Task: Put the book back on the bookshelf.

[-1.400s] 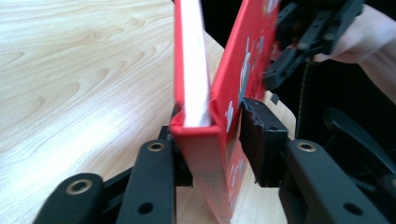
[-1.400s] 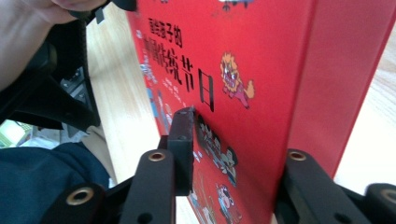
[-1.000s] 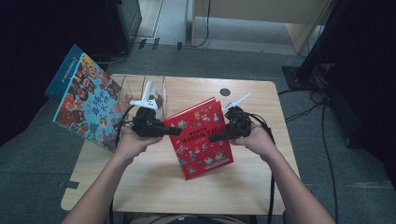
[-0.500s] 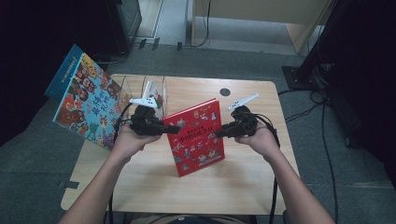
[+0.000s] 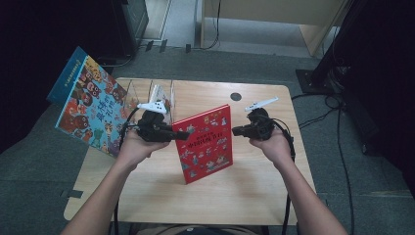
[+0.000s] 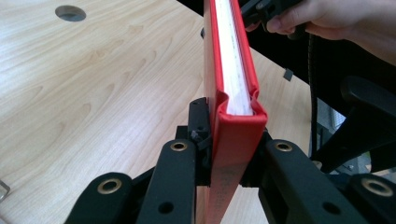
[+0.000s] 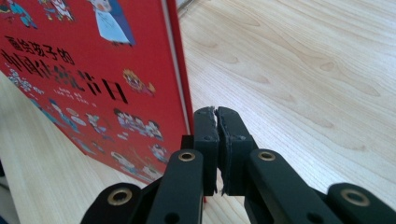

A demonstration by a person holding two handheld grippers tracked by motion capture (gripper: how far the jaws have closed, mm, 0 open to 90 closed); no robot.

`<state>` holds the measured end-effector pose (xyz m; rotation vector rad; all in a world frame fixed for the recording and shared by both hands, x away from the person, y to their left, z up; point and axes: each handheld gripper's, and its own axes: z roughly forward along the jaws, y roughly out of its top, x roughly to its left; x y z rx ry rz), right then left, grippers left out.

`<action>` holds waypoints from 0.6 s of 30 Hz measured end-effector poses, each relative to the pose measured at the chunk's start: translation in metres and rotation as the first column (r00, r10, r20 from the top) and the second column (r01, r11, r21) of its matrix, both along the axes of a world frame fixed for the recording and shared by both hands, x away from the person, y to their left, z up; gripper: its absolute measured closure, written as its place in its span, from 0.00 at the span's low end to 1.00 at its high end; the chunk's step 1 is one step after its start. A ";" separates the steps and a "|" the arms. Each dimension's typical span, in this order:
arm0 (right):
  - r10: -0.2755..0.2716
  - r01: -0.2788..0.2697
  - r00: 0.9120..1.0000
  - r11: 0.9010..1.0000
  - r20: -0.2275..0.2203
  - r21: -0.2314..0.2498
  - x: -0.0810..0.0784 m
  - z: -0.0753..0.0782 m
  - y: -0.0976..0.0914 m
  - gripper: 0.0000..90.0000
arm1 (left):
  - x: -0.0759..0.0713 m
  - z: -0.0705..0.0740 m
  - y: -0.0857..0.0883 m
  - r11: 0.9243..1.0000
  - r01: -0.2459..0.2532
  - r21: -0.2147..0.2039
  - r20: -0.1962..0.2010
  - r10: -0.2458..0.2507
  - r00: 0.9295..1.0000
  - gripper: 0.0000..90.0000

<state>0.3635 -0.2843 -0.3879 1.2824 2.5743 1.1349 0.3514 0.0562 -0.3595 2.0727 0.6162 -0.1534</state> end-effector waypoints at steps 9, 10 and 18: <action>-0.037 0.038 0.999 0.999 0.012 -0.025 -0.001 0.001 0.007 1.00 | 0.003 -0.002 -0.004 1.000 -0.025 -0.009 -0.036 0.024 0.999 0.88; -0.038 0.038 0.999 0.999 0.014 -0.024 -0.002 0.001 0.007 1.00 | 0.004 -0.002 -0.004 1.000 -0.028 -0.014 -0.047 0.028 0.998 0.88; -0.034 0.034 0.999 0.999 0.021 -0.015 -0.002 0.001 0.008 1.00 | 0.006 0.000 -0.006 1.000 -0.028 0.005 -0.081 0.028 0.996 0.87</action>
